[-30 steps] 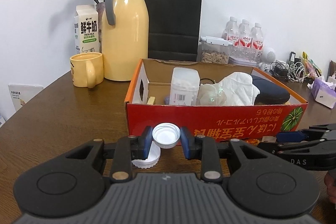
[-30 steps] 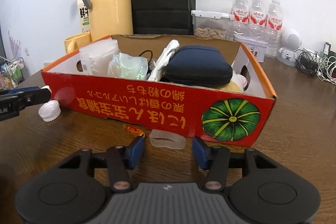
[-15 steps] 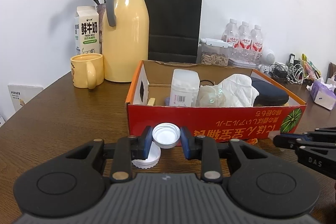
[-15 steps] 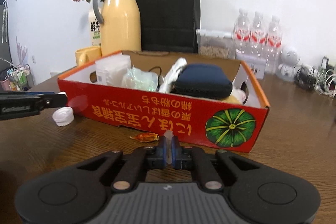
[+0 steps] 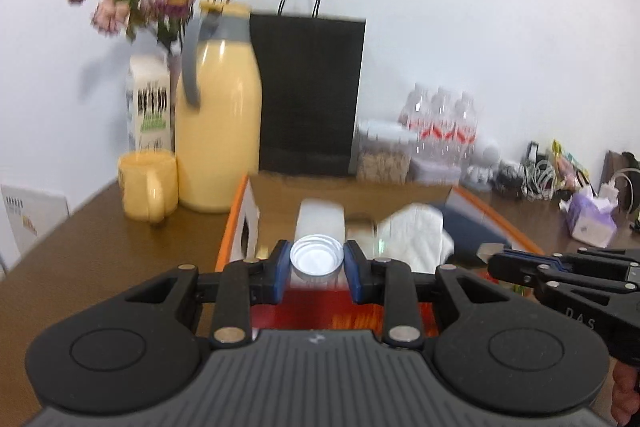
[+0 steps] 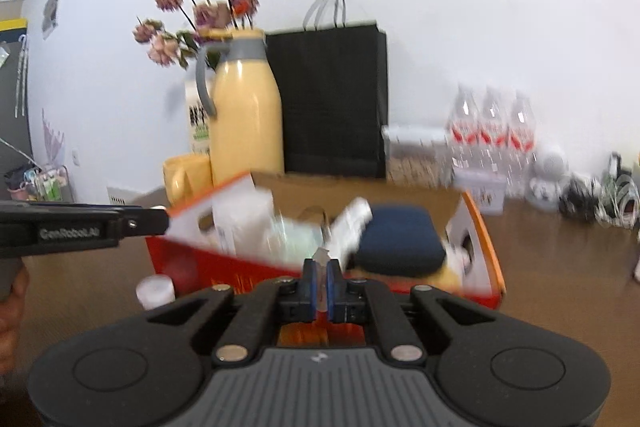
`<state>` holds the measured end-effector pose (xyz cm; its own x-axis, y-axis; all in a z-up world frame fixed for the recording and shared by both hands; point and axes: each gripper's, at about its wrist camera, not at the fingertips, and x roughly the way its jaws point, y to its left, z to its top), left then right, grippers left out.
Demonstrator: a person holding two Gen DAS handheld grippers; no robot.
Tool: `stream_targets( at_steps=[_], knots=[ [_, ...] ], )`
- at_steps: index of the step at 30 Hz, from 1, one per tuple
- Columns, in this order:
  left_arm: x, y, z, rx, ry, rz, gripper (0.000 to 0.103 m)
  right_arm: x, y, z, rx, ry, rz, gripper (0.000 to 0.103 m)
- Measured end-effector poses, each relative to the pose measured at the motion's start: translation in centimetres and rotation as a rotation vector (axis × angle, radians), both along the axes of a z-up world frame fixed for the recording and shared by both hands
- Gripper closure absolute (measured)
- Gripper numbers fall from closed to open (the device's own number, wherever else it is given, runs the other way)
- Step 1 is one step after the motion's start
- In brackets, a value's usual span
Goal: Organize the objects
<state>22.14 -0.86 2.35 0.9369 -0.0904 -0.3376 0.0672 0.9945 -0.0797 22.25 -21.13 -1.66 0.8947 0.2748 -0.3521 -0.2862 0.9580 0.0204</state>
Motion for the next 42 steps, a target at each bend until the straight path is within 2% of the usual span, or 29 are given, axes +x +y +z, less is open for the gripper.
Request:
stream_targets(
  at_steps=[5,11,15,20,28,30,31,32,33,34,35,37,39,42],
  knots=[
    [2.8,-0.4,2.5,0.005,-0.052,0.009,0.074,2.6,1.8,3.0,-0.015,-0.056,0.007,0.099],
    [7.6,0.0,3.4,-0.052,-0.036,0.047,0.074,7.4,3.8,4.1,-0.004,-0.051,-0.011,0.099],
    [11.0,0.3,3.0,-0.09,-0.002,0.061,0.074,10.4,4.7,3.5,-0.004,-0.024,-0.027,0.099],
    [13.4,0.0,1.8,-0.064,0.044,0.058,0.074,12.4,4.3,1.9,-0.009,0.02,-0.04,0.099],
    [13.7,-0.7,0.7,-0.024,0.085,0.033,0.073,13.3,3.2,0.2,-0.002,0.085,-0.044,0.099],
    [13.6,-0.6,0.7,-0.02,0.086,0.03,0.07,13.1,3.3,0.2,-0.007,0.09,-0.037,0.097],
    [13.5,-0.7,0.7,-0.014,0.085,0.026,0.057,13.0,3.3,0.2,-0.009,0.092,-0.037,0.091],
    [13.3,-0.7,0.7,-0.007,0.08,0.024,0.038,12.9,3.2,0.2,-0.01,0.096,-0.04,0.089],
    [13.0,-0.8,0.8,0.002,0.068,0.026,0.028,12.8,3.2,0.2,-0.014,0.1,-0.045,0.083],
    [12.8,-0.8,0.9,0.011,0.057,0.03,0.01,12.7,3.0,0.2,-0.015,0.101,-0.047,0.071],
    [12.6,-0.8,1.0,0.018,0.04,0.042,0.0,12.6,2.9,0.3,-0.016,0.1,-0.052,0.062],
    [12.3,-0.7,1.3,0.018,0.019,0.06,0.0,12.4,2.6,0.4,-0.019,0.093,-0.068,0.022],
    [12.2,-0.5,1.5,0.012,0.023,0.061,0.0,12.3,2.3,0.5,-0.007,0.087,-0.071,0.0],
    [12.1,-0.3,1.8,0.012,0.019,0.066,0.0,12.2,2.1,0.6,0.001,0.089,-0.069,0.0]
  ],
)
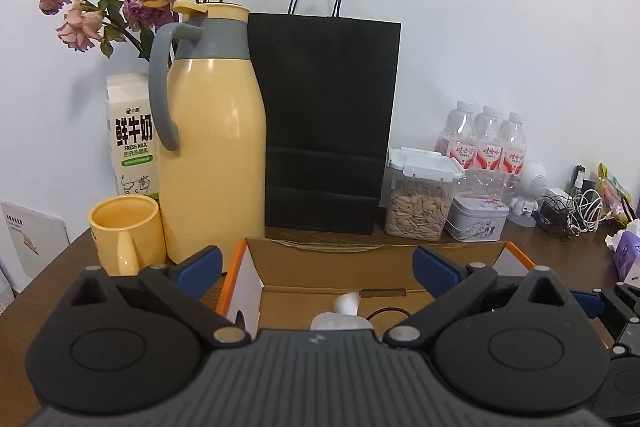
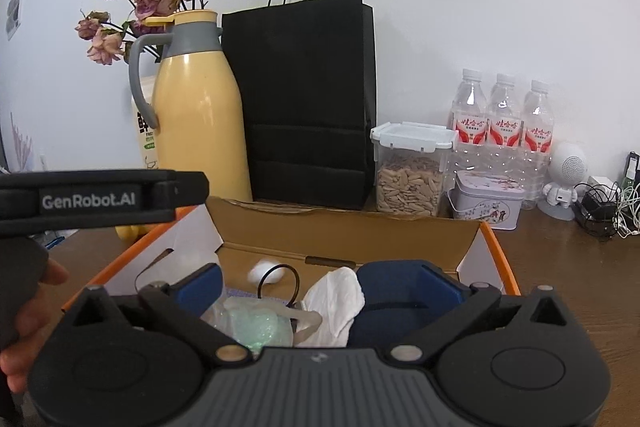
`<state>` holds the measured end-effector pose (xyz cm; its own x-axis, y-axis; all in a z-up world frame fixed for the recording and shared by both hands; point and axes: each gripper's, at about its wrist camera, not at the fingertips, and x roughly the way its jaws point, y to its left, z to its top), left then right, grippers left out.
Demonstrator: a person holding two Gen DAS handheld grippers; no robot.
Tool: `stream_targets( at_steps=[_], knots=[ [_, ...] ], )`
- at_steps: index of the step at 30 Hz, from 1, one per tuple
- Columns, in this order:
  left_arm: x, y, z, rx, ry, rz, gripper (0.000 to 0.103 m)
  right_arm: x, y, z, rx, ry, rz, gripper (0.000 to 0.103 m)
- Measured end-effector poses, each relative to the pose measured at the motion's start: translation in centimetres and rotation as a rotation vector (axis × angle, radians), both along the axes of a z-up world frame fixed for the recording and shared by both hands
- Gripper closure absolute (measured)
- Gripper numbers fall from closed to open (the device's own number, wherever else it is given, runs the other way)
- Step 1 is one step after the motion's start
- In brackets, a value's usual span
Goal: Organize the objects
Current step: 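Carry the cap and plastic piece into the box and open both tools, then withdraw both open tools from the box back over the table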
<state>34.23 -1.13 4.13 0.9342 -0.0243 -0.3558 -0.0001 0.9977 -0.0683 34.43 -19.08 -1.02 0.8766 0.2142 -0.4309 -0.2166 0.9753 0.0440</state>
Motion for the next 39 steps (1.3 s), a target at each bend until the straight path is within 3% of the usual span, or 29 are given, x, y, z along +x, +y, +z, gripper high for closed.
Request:
stream_targets(
  at_steps=[16,32,39],
  knots=[
    [-2.1,0.2,1.1,0.004,-0.058,-0.037,0.0,-1.0,0.0,0.7,-0.032,-0.029,-0.01,0.0],
    [-8.3,1.1,2.3,0.044,-0.116,-0.056,0.0,-5.8,1.0,1.4,-0.072,-0.085,0.021,0.0],
    [-11.2,2.1,1.0,0.05,-0.092,-0.052,0.0,-8.5,1.3,0.7,-0.094,-0.083,0.039,0.0]
  ],
)
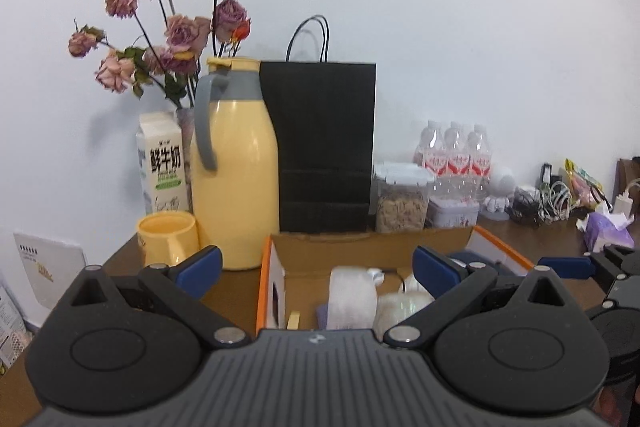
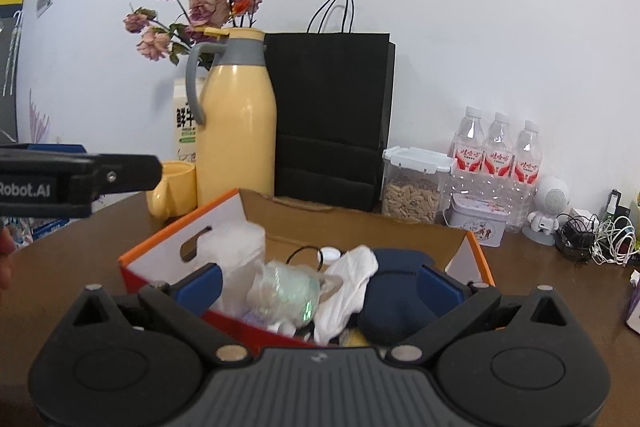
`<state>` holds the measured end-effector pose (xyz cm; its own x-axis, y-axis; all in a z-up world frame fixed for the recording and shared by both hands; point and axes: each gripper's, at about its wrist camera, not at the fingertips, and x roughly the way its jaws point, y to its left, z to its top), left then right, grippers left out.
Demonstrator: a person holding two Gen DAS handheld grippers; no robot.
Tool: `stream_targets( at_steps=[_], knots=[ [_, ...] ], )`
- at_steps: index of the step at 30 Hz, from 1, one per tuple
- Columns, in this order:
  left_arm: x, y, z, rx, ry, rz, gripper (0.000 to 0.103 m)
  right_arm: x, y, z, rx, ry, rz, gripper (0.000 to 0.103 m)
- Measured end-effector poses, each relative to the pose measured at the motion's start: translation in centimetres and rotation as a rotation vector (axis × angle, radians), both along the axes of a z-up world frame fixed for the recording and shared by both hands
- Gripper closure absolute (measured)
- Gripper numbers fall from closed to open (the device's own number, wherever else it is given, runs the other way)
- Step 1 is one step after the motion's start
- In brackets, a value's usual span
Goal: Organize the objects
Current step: 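Withdraw both open tools from the box back over the table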
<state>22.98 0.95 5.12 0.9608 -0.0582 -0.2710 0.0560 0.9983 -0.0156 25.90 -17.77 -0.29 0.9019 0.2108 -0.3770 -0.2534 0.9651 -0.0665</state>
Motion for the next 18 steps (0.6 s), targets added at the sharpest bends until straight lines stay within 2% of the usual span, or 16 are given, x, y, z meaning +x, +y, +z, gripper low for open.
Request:
stream_targets(
  at_steps=[11,18],
  knots=[
    [-2.0,2.2,-3.8,0.013,0.13,0.046,0.0,-2.7,-0.4,-2.7,-0.023,0.078,-0.005,0.0],
    [-2.7,3.0,-6.2,0.05,0.214,0.061,0.0,-3.5,-1.0,-4.4,-0.026,0.143,-0.021,0.0]
  ],
)
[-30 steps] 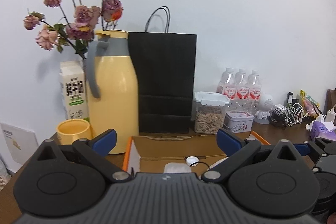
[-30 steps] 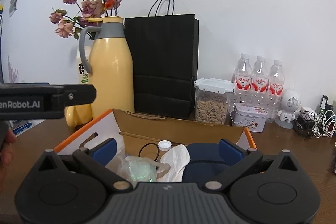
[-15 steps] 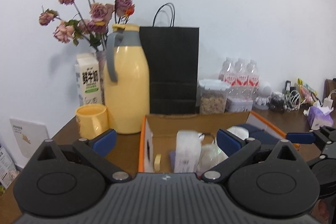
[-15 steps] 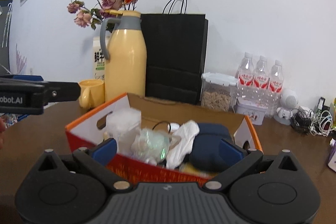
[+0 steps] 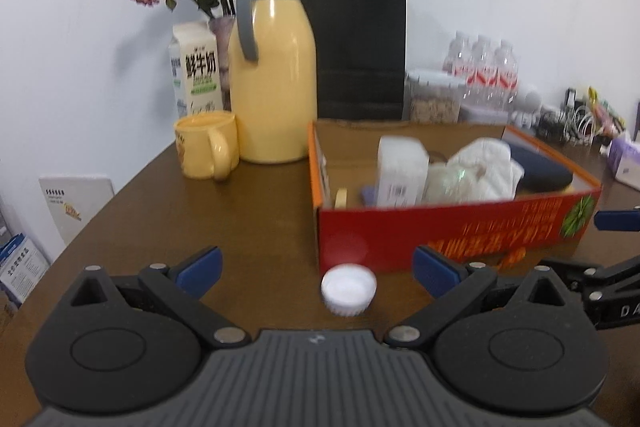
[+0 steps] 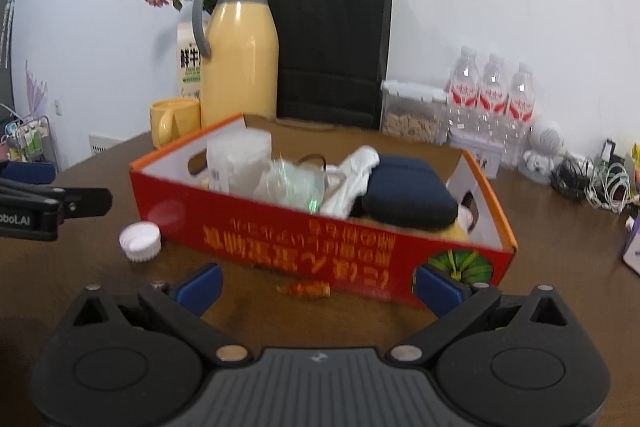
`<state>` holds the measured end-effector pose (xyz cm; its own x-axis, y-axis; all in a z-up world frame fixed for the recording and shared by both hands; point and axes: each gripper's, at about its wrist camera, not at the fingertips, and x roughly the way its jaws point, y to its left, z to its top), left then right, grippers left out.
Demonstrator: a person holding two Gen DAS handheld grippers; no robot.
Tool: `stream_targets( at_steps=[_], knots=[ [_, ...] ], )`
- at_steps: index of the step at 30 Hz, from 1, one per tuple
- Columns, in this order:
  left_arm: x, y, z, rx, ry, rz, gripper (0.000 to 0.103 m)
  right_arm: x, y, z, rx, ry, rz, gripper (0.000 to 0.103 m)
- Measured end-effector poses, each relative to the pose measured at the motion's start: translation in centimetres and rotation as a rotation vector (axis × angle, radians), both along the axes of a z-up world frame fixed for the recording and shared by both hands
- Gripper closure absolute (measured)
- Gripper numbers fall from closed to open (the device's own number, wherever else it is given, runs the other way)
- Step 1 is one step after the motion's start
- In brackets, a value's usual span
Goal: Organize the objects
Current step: 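Withdraw both open tools from the box back over the table, then lower the left tool onto the large white cap and close on it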
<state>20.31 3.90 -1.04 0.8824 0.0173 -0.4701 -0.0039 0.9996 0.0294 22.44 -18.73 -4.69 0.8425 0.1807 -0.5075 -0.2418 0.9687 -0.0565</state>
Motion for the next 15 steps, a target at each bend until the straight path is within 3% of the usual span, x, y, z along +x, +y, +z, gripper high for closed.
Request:
stream_targets(
  at_steps=[8,15],
  knots=[
    [-0.2,-0.4,-1.8,0.031,0.078,-0.03,0.0,-0.2,-0.3,-2.0,-0.005,0.059,-0.01,0.0],
    [2.8,-1.6,-3.0,0.063,0.131,-0.042,0.0,0.0,-0.4,-2.8,0.0,0.08,-0.018,0.0]
  ],
)
